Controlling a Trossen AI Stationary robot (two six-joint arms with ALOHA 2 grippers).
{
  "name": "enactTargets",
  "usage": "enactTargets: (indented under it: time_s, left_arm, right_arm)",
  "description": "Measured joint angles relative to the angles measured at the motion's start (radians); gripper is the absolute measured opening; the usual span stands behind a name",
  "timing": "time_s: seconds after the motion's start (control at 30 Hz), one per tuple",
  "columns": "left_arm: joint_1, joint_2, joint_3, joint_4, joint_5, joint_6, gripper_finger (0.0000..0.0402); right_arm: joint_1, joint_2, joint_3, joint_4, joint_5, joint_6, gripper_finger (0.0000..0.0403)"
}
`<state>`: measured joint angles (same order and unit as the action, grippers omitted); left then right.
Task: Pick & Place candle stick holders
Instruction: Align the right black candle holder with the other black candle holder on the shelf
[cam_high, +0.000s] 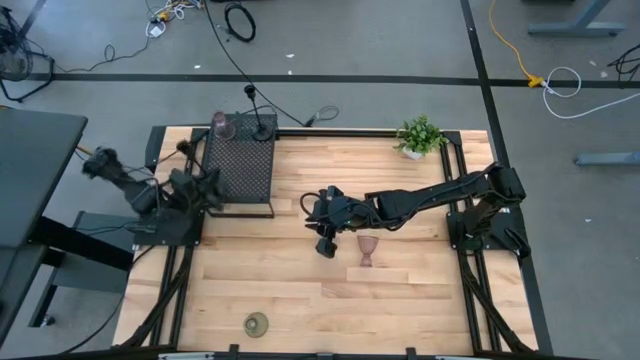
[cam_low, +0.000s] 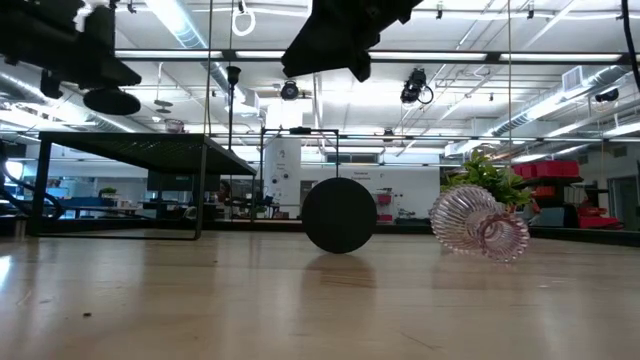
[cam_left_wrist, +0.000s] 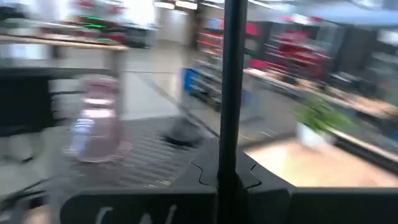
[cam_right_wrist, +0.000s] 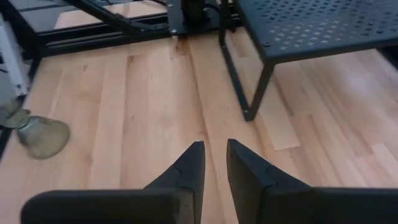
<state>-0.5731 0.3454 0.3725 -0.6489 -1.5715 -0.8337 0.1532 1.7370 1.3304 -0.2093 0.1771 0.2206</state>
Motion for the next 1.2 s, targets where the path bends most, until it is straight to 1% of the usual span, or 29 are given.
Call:
enactTargets:
  time_s: [0.17,0.23,0.27,0.3,0.37,0.43,0.47,0.5,0.53,0.57,0.6,0.63,0.67,0.7,0.73,0.77,0.8,0.83,0.87,0.9,0.93,1.0,1.03,1.1,1.13,1.2]
  left_arm:
    - [0.311,0.070,0.001,0.148,-0.001,-0.008,0.0000]
    - [0.424,0.107,0.001,0.173,-0.001,0.043,0.0000]
    - [0.452,0.128,0.001,0.183,0.003,0.087,0.0000]
    - [0.459,0.152,0.001,0.197,0.016,0.122,0.0000]
    - [0.434,0.200,0.000,0.248,0.039,0.200,0.0000]
    - [0.398,0.230,0.000,0.368,0.039,0.311,0.0000]
    - [0.383,0.240,0.000,0.438,0.051,0.395,0.0000]
    - [0.377,0.245,0.000,0.525,0.097,0.507,0.0000]
    - [0.385,0.250,0.000,0.633,0.199,0.661,0.0000]
    - [0.403,0.253,-0.010,0.797,0.390,0.862,0.0000]
    - [0.431,0.252,-0.040,1.016,0.669,1.052,0.0000]
    - [0.461,0.253,-0.076,1.243,0.915,1.156,0.0000]
    - [0.494,0.259,-0.110,1.457,1.065,1.216,0.0000]
    - [0.532,0.275,-0.125,1.598,1.080,1.268,0.0000]
    - [0.571,0.283,-0.132,1.660,1.011,1.301,0.0000]
    - [0.608,0.277,-0.140,1.637,0.955,1.304,0.0000]
    - [0.638,0.263,-0.153,1.558,0.983,1.272,0.0000]
    - [0.663,0.255,-0.155,1.448,1.100,1.226,0.0000]
    - [0.689,0.262,-0.144,1.375,1.241,1.172,0.0000]
    - [0.709,0.268,-0.135,1.322,1.315,1.111,0.0000]
    - [0.741,0.274,-0.135,1.275,1.313,1.060,0.0000]
    - [0.801,0.296,-0.136,1.225,1.205,0.985,0.0000]
    - [0.818,0.301,-0.138,1.206,1.213,0.979,0.0000]
    - [0.856,0.296,-0.136,1.212,1.330,0.986,0.0000]
    - [0.887,0.295,-0.134,1.215,1.370,0.987,0.0000]
    - [0.944,0.295,-0.136,1.203,1.411,0.960,0.0000]
  right_arm:
    - [0.001,0.000,0.000,0.005,-0.013,-0.001,0.0068]
    - [0.000,0.000,0.000,0.005,-0.013,-0.006,0.0068]
    - [-0.001,0.000,0.000,0.005,-0.013,-0.016,0.0068]
    - [0.000,0.000,0.000,0.006,-0.013,-0.023,0.0068]
    - [-0.001,0.000,0.000,0.006,-0.021,-0.041,0.0068]
    - [-0.006,0.000,0.000,0.008,-0.043,-0.053,0.0068]
    - [-0.009,0.000,0.000,0.008,-0.046,-0.054,0.0068]
    - [-0.011,0.000,0.000,0.008,-0.047,-0.053,0.0068]
    - [-0.014,0.000,0.000,0.008,-0.047,-0.053,0.0068]
    - [-0.015,0.000,0.000,0.009,-0.047,-0.053,0.0068]
    - [-0.017,0.000,0.000,0.009,-0.048,-0.053,0.0068]
    - [-0.019,0.000,0.000,0.009,-0.047,-0.053,0.0068]
    - [-0.019,0.000,0.000,0.010,-0.047,-0.052,0.0068]
    - [-0.019,0.000,0.000,0.009,-0.047,-0.042,0.0068]
    - [-0.019,0.000,0.000,0.009,-0.047,-0.032,0.0068]
    - [-0.019,0.000,0.000,0.007,-0.058,-0.024,0.0068]
    - [-0.017,0.000,0.000,0.005,-0.079,-0.023,0.0068]
    - [-0.015,0.000,0.000,0.005,-0.097,-0.023,0.0068]
    - [-0.014,0.000,0.000,0.005,-0.112,-0.023,0.0068]
    - [-0.014,0.000,0.000,0.005,-0.118,-0.021,0.0068]
    - [-0.013,0.000,0.000,0.007,-0.118,-0.020,0.0068]
    - [-0.013,0.000,0.000,0.010,-0.112,-0.019,0.0068]
    - [-0.014,0.000,0.001,0.017,-0.109,-0.019,0.0068]
    - [-0.015,0.000,0.001,0.034,-0.110,-0.021,0.0068]
    - [-0.015,0.000,0.001,0.035,-0.110,-0.024,0.0068]
    - [-0.014,0.000,0.001,0.036,-0.109,-0.027,0.0068]
